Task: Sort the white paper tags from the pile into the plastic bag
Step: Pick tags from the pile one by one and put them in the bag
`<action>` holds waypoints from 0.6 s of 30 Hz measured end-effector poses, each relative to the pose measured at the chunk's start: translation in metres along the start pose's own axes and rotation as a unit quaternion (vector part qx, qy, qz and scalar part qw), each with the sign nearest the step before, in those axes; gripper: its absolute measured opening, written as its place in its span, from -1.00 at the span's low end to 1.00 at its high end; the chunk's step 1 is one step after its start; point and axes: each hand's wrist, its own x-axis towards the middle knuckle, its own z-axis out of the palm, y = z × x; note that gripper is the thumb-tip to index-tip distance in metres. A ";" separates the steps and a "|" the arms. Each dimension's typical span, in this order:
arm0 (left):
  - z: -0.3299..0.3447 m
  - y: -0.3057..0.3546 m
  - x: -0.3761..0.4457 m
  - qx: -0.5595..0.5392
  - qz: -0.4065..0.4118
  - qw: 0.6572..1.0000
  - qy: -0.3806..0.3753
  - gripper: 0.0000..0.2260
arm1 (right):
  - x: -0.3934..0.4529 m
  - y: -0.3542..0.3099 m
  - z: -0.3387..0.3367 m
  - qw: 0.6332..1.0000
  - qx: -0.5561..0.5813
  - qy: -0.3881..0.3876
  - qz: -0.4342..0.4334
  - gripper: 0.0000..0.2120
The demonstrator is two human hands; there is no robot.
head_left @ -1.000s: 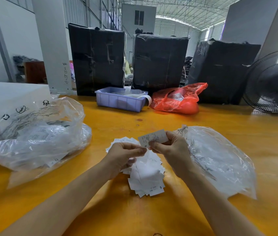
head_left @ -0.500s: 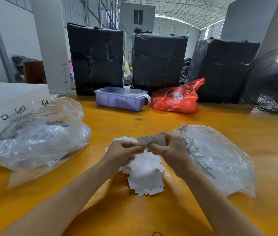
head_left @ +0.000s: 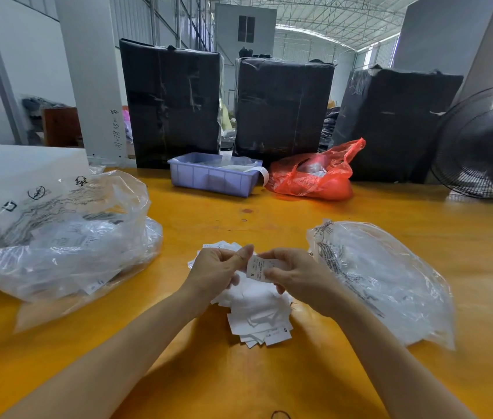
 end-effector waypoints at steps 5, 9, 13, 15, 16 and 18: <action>-0.003 -0.005 0.004 -0.006 0.000 1.000 0.011 -0.79 | 0.004 0.003 0.000 0.995 -0.014 0.088 -0.034 -0.90; -0.004 -0.006 0.003 -0.019 -0.027 0.999 -0.013 -0.90 | 0.009 0.010 -0.002 0.988 0.000 0.149 -0.041 -0.85; -0.005 -0.005 0.004 -0.012 -0.039 0.999 -0.002 -0.90 | 0.012 0.011 -0.002 0.982 0.005 0.180 -0.060 -0.81; -0.005 -0.005 0.004 -0.008 -0.043 0.999 0.001 -0.89 | 0.012 0.011 -0.002 0.981 -0.010 0.182 -0.071 -0.82; -0.005 -0.004 0.004 -0.008 -0.044 0.999 0.001 -0.89 | 0.013 0.012 -0.002 0.979 -0.025 0.186 -0.078 -0.83; -0.004 -0.003 0.004 -0.013 -0.047 0.999 -0.001 -0.90 | 0.013 0.012 -0.001 0.975 -0.058 0.197 -0.088 -0.85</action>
